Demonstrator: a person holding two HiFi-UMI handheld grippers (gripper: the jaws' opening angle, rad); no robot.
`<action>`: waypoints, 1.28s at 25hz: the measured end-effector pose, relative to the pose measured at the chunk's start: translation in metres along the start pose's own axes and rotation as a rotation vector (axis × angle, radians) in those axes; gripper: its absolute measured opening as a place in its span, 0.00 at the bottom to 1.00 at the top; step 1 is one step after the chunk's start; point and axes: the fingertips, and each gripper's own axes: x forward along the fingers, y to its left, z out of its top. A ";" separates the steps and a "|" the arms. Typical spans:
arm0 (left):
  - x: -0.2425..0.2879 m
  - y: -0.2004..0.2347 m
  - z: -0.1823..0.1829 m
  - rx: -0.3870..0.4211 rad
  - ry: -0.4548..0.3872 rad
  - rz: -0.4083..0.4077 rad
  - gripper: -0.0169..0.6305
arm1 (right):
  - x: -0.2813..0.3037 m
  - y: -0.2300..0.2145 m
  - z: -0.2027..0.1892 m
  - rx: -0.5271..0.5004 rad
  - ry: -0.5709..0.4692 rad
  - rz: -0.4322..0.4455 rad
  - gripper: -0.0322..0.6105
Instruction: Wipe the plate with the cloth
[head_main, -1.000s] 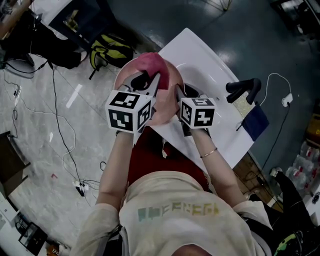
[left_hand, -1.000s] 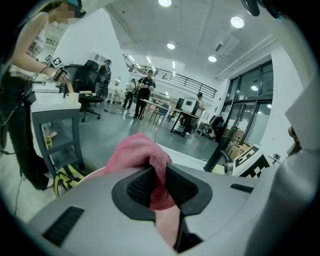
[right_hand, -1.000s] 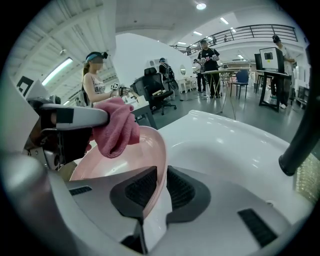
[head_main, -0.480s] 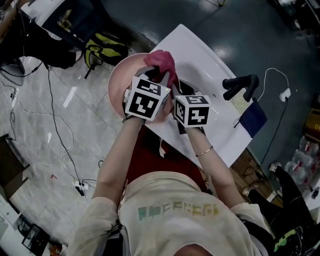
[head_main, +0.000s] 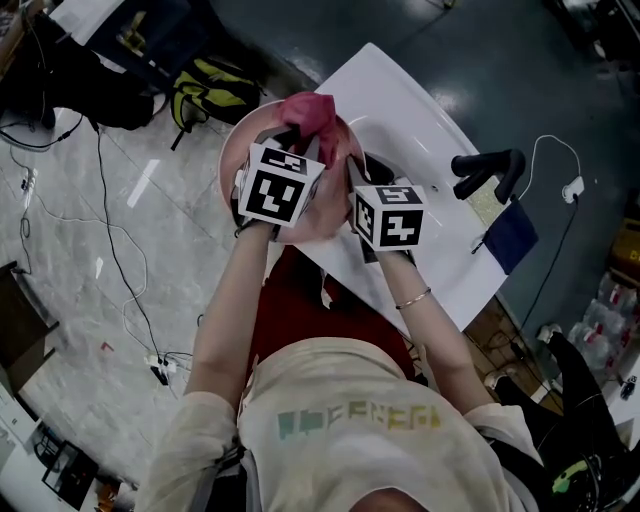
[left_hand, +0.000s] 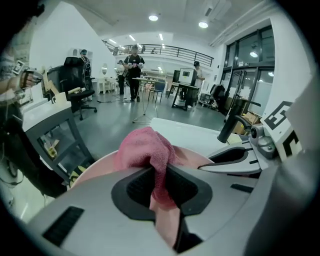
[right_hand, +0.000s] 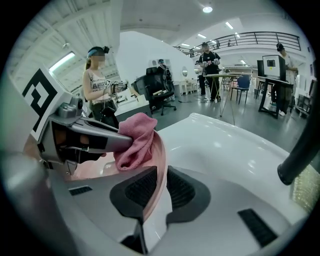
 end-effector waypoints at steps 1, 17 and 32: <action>-0.001 0.003 -0.001 -0.002 0.002 0.008 0.13 | 0.000 0.000 0.000 0.001 0.000 -0.001 0.18; -0.031 0.045 -0.027 0.010 0.040 0.177 0.13 | 0.001 -0.001 -0.001 -0.022 0.003 0.004 0.18; -0.084 0.076 -0.046 -0.049 0.004 0.361 0.13 | -0.003 0.001 -0.004 -0.030 -0.011 0.010 0.18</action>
